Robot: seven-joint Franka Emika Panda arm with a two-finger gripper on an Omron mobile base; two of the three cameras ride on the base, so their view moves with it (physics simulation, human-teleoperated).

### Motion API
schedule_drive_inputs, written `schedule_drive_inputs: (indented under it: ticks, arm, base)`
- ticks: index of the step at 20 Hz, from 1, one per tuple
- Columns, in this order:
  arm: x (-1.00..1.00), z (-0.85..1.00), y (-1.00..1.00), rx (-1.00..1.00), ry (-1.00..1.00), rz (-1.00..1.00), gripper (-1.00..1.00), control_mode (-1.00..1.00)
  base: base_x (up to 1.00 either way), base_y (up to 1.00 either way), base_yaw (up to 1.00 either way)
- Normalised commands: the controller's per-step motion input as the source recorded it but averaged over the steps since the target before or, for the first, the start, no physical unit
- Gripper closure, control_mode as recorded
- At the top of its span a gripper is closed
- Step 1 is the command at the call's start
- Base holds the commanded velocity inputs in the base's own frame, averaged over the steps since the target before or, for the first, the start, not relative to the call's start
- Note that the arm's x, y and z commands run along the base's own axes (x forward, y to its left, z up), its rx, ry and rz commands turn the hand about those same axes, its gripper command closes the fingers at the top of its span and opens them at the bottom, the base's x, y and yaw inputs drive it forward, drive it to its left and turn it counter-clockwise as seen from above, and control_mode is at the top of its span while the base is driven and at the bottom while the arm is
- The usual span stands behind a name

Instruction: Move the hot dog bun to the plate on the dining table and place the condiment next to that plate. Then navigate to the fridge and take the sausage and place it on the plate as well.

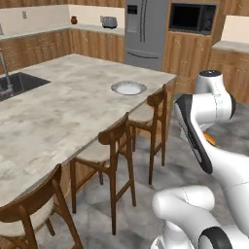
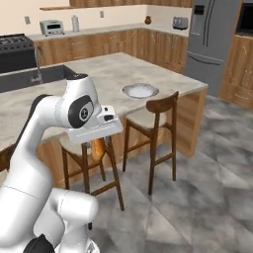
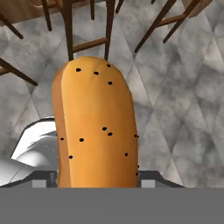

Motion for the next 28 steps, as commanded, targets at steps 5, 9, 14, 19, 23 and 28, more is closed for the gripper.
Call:
schedule_drive_inputs:
  ticks: [5,9,14,19,23,28]
  arm:
    - [0.00,0.00,0.00,0.00,0.00,0.00,1.00,1.00]
    - [0.00,0.00,0.00,0.00,0.00,0.00,1.00,1.00]
    - [0.00,0.00,0.00,0.00,0.00,0.00,1.00,1.00]
    - [0.00,0.00,0.00,0.00,0.00,0.00,1.00,1.00]
    - [0.00,0.00,0.00,0.00,0.00,0.00,1.00,1.00]
    - [0.00,0.00,0.00,0.00,0.00,0.00,1.00,1.00]
  base:
    - [0.82,-0.74,0.36]
    - [0.79,-0.75,0.36]
    - [0.81,-0.73,0.37]
    - [0.82,-0.63,0.43]
    - [0.90,-0.54,0.46]
    - [0.82,-0.32,0.48]
